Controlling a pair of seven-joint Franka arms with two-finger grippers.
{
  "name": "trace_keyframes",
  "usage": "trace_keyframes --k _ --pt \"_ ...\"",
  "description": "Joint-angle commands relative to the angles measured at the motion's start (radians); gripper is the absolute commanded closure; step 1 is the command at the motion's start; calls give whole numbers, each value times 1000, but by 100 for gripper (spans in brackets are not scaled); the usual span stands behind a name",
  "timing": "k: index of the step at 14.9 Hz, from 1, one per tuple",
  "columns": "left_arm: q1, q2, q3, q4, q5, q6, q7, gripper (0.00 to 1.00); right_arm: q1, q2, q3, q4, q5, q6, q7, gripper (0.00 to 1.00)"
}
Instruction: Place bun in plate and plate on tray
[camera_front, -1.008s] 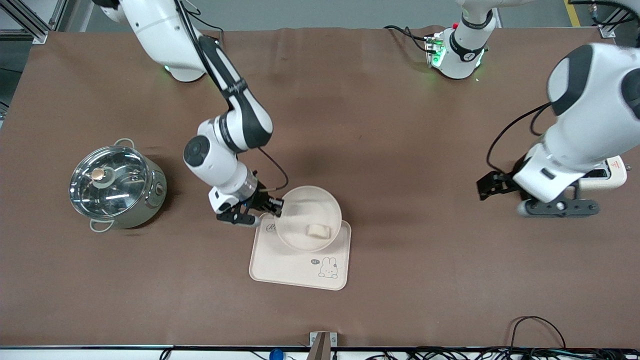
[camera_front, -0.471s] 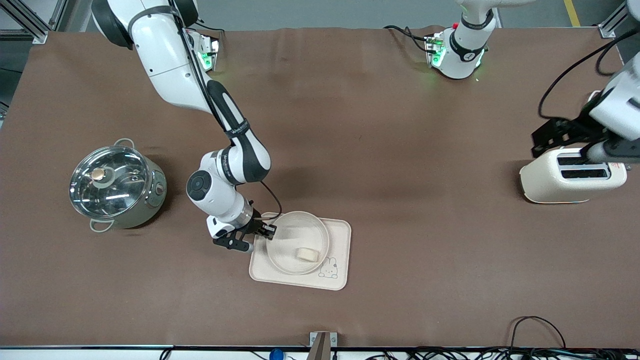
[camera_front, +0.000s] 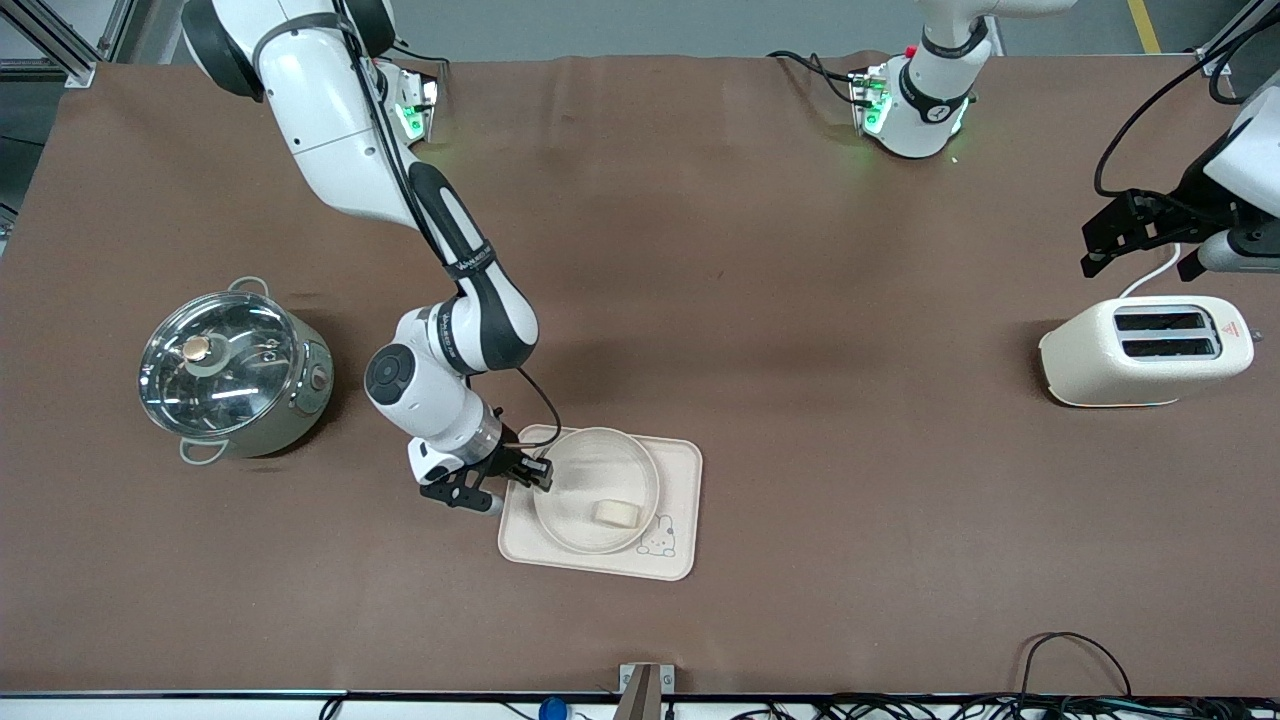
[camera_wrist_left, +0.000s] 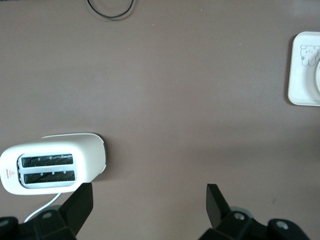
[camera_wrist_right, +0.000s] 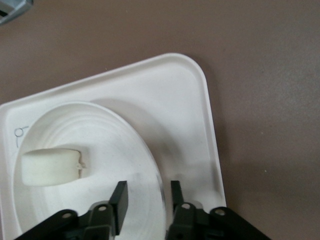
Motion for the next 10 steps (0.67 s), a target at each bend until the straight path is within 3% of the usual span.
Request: trace_keyframes --k 1,5,10 --pt "-11 35 11 68 -8 -14 3 0 -16 -27 17 25 18 -8 -14 0" --pt "-13 36 10 91 -6 -46 3 0 -7 -134 0 9 -17 -132 -12 0" --pt "-2 38 13 88 -9 -68 9 0 -18 -322 -84 17 -236 -445 -3 0"
